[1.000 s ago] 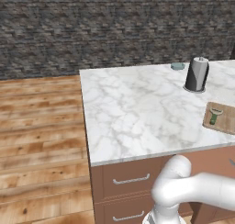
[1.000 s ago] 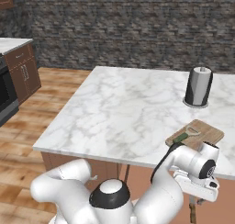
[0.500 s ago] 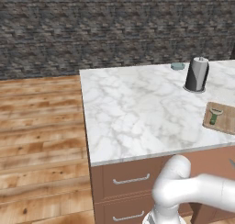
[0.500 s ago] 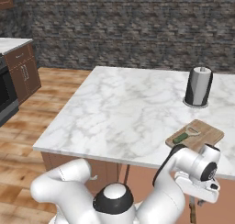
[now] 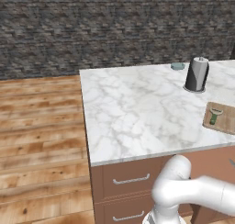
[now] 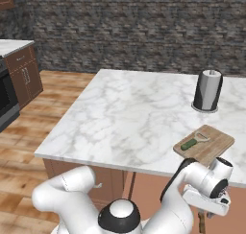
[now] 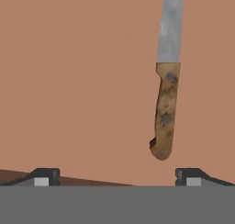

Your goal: Open the drawer on the right and place the cutting tools on the cutting board.

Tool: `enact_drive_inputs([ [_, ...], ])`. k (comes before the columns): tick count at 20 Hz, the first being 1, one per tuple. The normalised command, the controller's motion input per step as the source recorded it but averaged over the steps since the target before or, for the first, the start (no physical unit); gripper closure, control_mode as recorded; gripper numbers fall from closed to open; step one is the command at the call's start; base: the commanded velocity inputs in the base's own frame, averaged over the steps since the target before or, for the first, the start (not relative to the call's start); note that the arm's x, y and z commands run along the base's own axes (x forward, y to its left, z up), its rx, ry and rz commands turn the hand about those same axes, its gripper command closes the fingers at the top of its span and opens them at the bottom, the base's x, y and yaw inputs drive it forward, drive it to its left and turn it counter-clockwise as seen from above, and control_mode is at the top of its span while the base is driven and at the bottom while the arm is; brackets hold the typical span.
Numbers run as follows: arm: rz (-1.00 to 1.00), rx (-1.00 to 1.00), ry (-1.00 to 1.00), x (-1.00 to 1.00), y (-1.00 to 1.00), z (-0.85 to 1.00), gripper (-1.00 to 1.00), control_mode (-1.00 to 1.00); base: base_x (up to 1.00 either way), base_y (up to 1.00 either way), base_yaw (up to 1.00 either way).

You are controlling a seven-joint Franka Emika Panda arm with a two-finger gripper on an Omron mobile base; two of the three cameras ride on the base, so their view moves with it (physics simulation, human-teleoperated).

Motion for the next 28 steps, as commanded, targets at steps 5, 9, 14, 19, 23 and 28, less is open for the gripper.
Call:
enact_drive_inputs([
  [5,0.0,0.0,-0.08,0.15,-0.05,-0.13,-1.0,-1.0,0.0,0.0,0.0],
  [9,0.0,0.0,-0.01,0.18,-0.08,-0.03,-1.0,-1.0,0.0,0.0,0.0],
  [14,0.0,0.0,0.0,0.22,-0.17,-0.07,-1.0,-1.0,0.0,0.0,0.0],
  [19,0.0,0.0,0.0,0.13,-0.24,-0.17,-1.0,-1.0,0.0,0.0,0.0],
  [23,0.0,0.0,0.0,0.06,-0.24,-0.27,-1.0,-1.0,0.0,0.0,0.0],
  [28,0.0,0.0,0.0,0.08,-0.22,-0.27,-1.0,-1.0,0.0,0.0,0.0],
])
